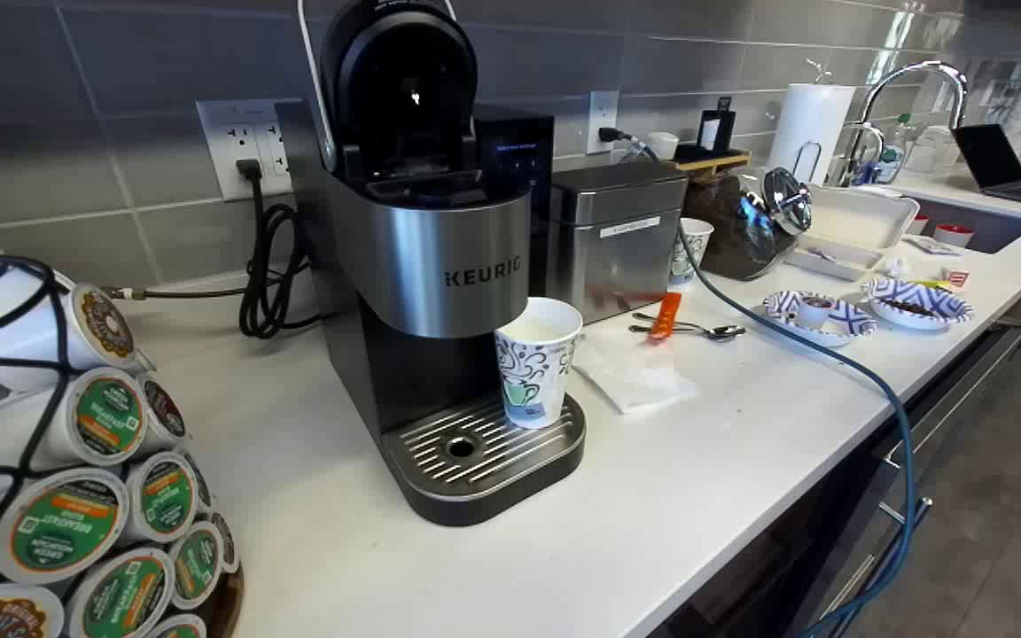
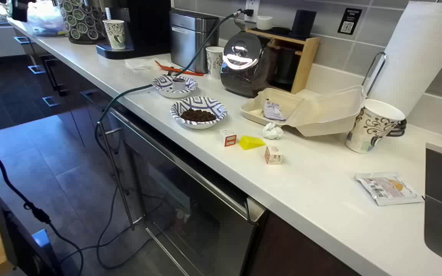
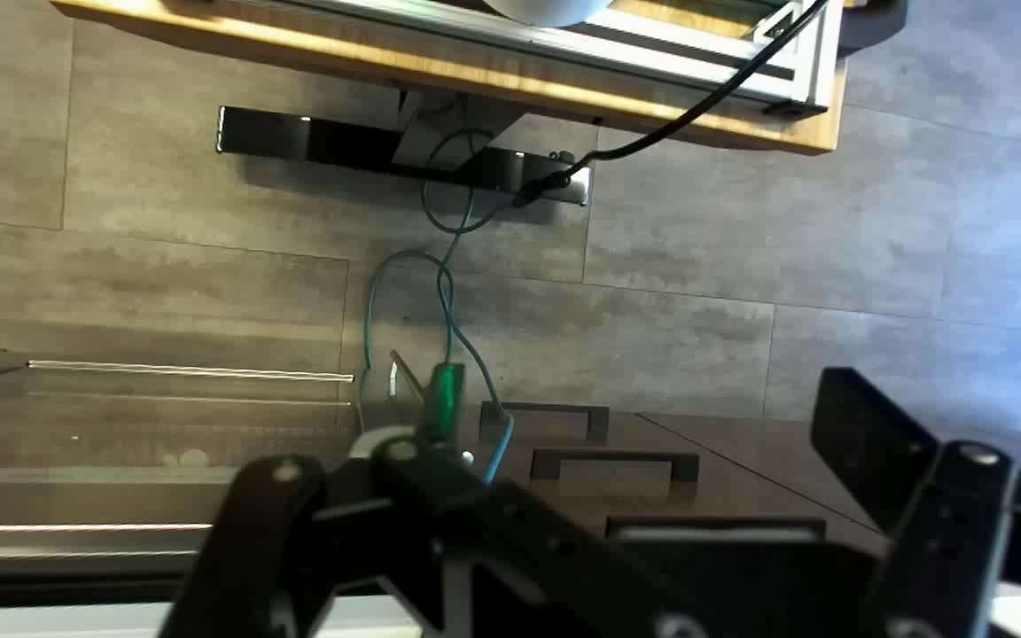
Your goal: Remove the white object from the bowl
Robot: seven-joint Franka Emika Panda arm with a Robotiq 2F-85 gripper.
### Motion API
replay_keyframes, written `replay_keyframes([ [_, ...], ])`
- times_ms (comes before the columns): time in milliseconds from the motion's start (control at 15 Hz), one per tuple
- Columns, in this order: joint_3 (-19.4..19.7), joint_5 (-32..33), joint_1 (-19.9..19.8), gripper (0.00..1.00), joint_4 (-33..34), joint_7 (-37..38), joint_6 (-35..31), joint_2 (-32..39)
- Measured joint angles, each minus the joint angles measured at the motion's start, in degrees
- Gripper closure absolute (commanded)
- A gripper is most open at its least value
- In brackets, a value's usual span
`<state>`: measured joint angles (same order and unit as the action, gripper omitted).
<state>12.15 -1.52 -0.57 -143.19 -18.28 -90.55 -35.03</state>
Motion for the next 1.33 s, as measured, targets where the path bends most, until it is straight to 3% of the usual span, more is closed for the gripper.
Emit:
replay_keyframes([
  [600, -0.42, -0.07, -0.18, 0.0, 0.08, 0.28, 0.0, 0.03],
  [800, -3.4, -10.5, 1.99, 0.0, 3.17, 3.29, -0.71, 2.14],
  [1067, -9.58, -23.84, 5.51, 0.0, 11.11, 10.19, -10.93, 8.83],
  [1333, -13.3, -23.74, 5.15, 0.0, 18.84, 17.93, -24.05, 17.64],
])
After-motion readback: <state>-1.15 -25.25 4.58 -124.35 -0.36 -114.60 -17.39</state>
